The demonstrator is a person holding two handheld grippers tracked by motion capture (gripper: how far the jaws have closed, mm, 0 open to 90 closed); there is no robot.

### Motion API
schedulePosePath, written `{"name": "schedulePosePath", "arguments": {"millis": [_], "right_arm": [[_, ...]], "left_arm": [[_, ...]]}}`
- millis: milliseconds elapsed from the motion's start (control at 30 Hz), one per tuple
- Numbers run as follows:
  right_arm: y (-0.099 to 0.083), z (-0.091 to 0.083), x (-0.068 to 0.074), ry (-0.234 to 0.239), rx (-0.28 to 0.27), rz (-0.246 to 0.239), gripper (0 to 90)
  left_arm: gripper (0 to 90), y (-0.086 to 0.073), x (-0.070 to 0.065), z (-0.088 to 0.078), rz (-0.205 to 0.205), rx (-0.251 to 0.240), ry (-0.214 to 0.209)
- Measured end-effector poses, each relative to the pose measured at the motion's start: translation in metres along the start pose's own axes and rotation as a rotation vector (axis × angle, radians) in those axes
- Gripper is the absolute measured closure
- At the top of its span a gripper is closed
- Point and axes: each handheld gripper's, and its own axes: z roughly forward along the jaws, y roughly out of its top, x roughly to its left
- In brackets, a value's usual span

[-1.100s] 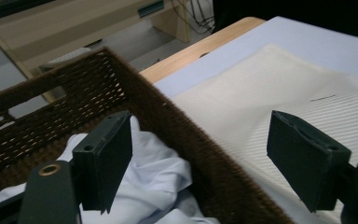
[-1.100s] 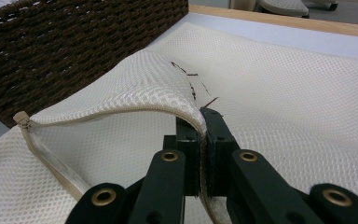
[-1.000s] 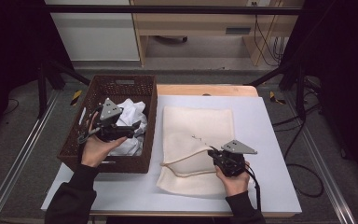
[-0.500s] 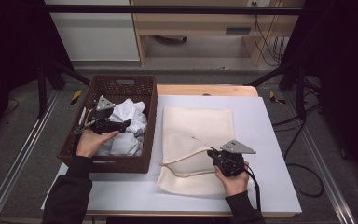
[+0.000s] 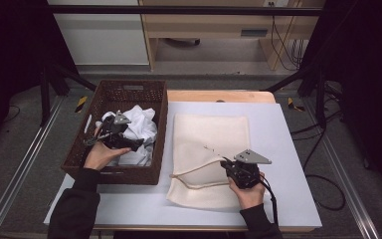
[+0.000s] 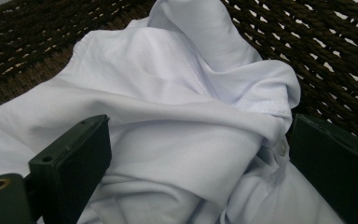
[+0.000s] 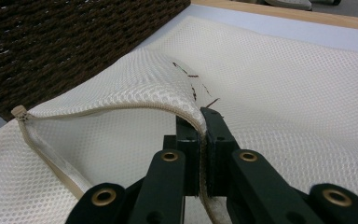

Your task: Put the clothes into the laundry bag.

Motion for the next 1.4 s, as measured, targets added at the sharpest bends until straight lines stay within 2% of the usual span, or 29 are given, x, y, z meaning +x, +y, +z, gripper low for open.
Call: {"name": "schedulePosePath", "arguments": {"millis": [100, 167, 300, 467, 600, 667, 833, 933, 1033, 1167, 1400], "right_arm": [[0.000, 0.001, 0.000, 0.002, 0.004, 0.002, 87.0], [-0.001, 0.002, -0.001, -0.001, 0.007, -0.001, 87.0], [-0.001, 0.002, -0.001, -0.003, 0.010, -0.002, 86.9], [-0.002, 0.003, -0.001, -0.004, 0.014, -0.003, 86.9], [-0.002, 0.003, -0.002, -0.007, 0.015, -0.006, 87.0], [-0.002, 0.003, -0.002, -0.006, 0.018, -0.002, 86.9], [-0.003, 0.003, -0.002, -0.008, 0.017, -0.003, 87.0], [-0.003, 0.003, -0.002, -0.009, 0.018, -0.005, 87.0], [-0.003, 0.003, -0.003, -0.007, 0.016, -0.005, 87.1], [-0.003, 0.003, -0.002, -0.007, 0.018, -0.004, 87.1], [-0.002, 0.002, -0.003, -0.008, 0.016, -0.003, 87.1]], "left_arm": [[4.5, -0.002, 0.001, 0.005, -0.011, 0.037, -0.008], [4.5, -0.003, 0.000, 0.009, 0.006, 0.062, 0.007], [4.7, -0.004, 0.001, 0.013, 0.004, 0.079, 0.002], [6.2, -0.006, -0.001, 0.020, 0.024, 0.141, 0.009], [12.2, -0.007, -0.001, 0.022, 0.012, 0.175, 0.002], [18.6, -0.008, 0.000, 0.023, 0.003, 0.188, 0.006], [38.0, -0.008, -0.001, 0.024, 0.012, 0.233, 0.030], [51.7, -0.006, -0.001, 0.022, -0.026, 0.256, 0.037], [64.7, -0.005, 0.001, 0.019, -0.073, 0.265, 0.033], [73.2, -0.004, 0.000, 0.015, -0.089, 0.259, 0.037], [77.9, -0.003, 0.002, 0.004, -0.120, 0.179, 0.052]]}}
